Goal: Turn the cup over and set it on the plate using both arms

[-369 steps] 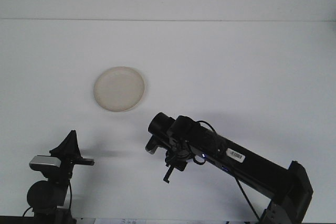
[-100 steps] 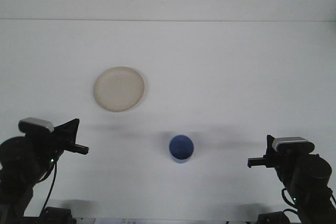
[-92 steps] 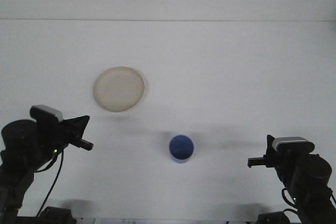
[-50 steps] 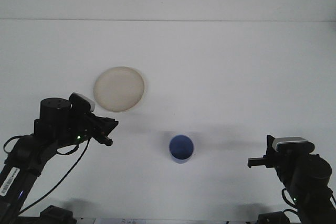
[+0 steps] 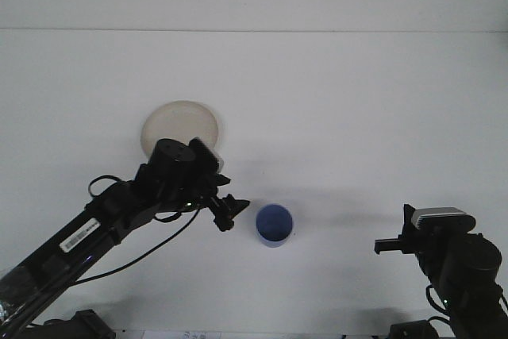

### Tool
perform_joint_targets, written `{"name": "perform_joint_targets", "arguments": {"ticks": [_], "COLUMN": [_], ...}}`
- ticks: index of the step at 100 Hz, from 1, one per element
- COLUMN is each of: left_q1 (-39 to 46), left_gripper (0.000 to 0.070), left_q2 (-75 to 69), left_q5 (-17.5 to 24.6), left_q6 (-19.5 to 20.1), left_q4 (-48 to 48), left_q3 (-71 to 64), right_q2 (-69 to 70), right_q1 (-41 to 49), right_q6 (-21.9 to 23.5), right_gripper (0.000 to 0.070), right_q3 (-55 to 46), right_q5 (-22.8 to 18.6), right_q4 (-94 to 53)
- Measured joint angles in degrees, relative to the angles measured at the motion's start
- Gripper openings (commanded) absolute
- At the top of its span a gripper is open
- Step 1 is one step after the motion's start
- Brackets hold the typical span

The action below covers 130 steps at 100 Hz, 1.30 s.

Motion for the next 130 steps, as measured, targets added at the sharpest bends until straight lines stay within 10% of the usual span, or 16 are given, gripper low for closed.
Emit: {"name": "perform_joint_targets", "arguments": {"ticks": [57,67,81,104,130], "left_q1": [-5.49,-5.49,-5.62,-5.95,4.79], "left_gripper": [0.047,0.0407,0.0006,0.0009,0.001], "left_q2": [19.06,20.68,22.27,22.43,22.51], "left_q5": [-5.22,-5.22,-5.22,-6.45,-17.38], "left_q6": [-0.13,0.33,0.52,0.74,0.94], "left_q4": [-3.43,-3.85,-3.87,-7.39,-12.87], "left_q3": [7.78,7.78,7.78,9.66,20.85], "right_q2": [0.0,0.0,0.0,0.0,0.0], "right_q1": [0.0,0.0,0.0,0.0,0.0], "right_q6": [0.0,0.0,0.0,0.0,0.0], "right_gripper": [0.0,0.0,0.0,0.0,0.0], "right_q3": [0.0,0.0,0.0,0.0,0.0], "right_q5": [0.0,0.0,0.0,0.02,0.0], "right_q4": [0.0,-0.02,-0.02,0.0,-0.02]}}
